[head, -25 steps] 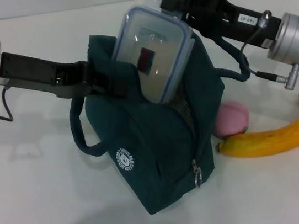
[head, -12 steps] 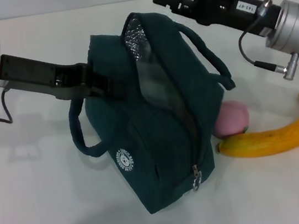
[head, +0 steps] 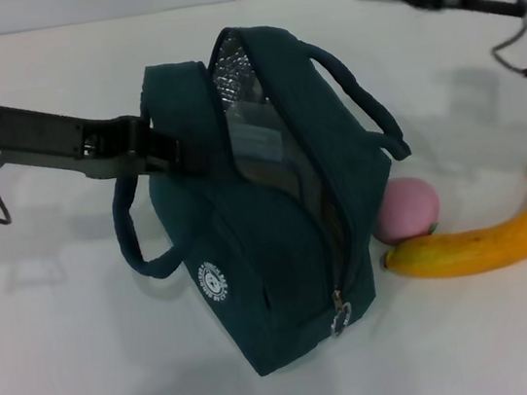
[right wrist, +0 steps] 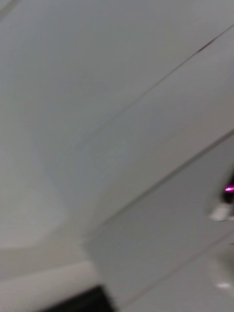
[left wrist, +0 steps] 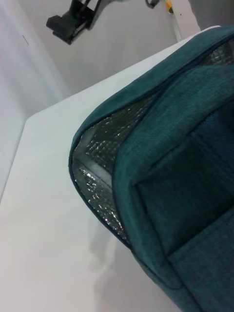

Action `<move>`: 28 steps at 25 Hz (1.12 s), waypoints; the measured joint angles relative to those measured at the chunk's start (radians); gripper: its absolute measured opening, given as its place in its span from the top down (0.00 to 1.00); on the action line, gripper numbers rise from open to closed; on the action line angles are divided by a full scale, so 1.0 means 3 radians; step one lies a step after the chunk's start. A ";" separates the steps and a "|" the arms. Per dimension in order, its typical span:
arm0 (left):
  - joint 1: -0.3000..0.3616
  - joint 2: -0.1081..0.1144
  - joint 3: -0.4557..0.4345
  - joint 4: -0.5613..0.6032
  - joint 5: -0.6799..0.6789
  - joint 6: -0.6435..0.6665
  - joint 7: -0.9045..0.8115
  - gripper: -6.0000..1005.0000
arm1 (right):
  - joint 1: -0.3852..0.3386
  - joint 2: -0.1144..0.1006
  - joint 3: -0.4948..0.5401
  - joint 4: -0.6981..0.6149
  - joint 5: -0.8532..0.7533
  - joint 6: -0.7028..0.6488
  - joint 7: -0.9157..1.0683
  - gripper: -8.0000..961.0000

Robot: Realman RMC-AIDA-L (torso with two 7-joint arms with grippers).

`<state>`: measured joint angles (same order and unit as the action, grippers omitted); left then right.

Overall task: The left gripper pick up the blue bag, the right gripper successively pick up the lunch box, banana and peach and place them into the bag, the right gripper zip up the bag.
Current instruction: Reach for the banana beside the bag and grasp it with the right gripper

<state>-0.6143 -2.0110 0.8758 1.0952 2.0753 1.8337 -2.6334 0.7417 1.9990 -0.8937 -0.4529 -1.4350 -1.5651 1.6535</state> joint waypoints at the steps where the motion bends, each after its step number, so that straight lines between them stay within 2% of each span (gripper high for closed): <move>1: 0.0013 0.0000 -0.0010 -0.0001 -0.0002 -0.0001 0.0011 0.96 | -0.0040 -0.0034 -0.0081 -0.0162 -0.0054 0.0016 0.0003 0.11; 6: 0.0065 0.0000 -0.0031 -0.0024 -0.0005 -0.0002 0.0065 0.96 | -0.0154 -0.0231 -0.0269 -0.1010 -0.0745 0.0097 0.0300 0.10; 10: 0.0046 0.0000 -0.0031 -0.0102 -0.0008 -0.0003 0.0104 0.96 | -0.0078 -0.0405 -0.0280 -0.1343 -0.1435 -0.0056 0.0592 0.10; 13: 0.0042 0.0000 -0.0031 -0.0114 -0.0012 -0.0002 0.0111 0.96 | 0.0006 -0.0442 -0.0285 -0.1629 -0.1959 -0.0329 0.0743 0.10; 16: 0.0041 -0.0001 -0.0031 -0.0116 -0.0013 -0.0002 0.0128 0.96 | 0.0030 -0.0374 -0.0322 -0.2049 -0.2457 -0.0566 0.0812 0.10; 20: 0.0040 -0.0005 -0.0030 -0.0117 -0.0063 -0.0002 0.0144 0.96 | 0.0110 -0.0235 -0.0567 -0.2484 -0.3075 -0.0884 0.0860 0.11; 26: 0.0037 0.0002 -0.0030 -0.0100 -0.0115 0.0007 0.0141 0.96 | 0.0223 0.0018 -0.1000 -0.2802 -0.3750 -0.1139 0.0995 0.11; 28: 0.0032 0.0001 -0.0030 -0.0107 -0.0116 0.0008 0.0142 0.96 | 0.0235 0.0050 -0.1205 -0.2808 -0.3852 -0.1131 0.1057 0.11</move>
<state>-0.6046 -2.0106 0.8667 1.0632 2.0405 1.8359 -2.5909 0.8123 2.0140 -1.2552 -1.2952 -2.5905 -1.9043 1.9705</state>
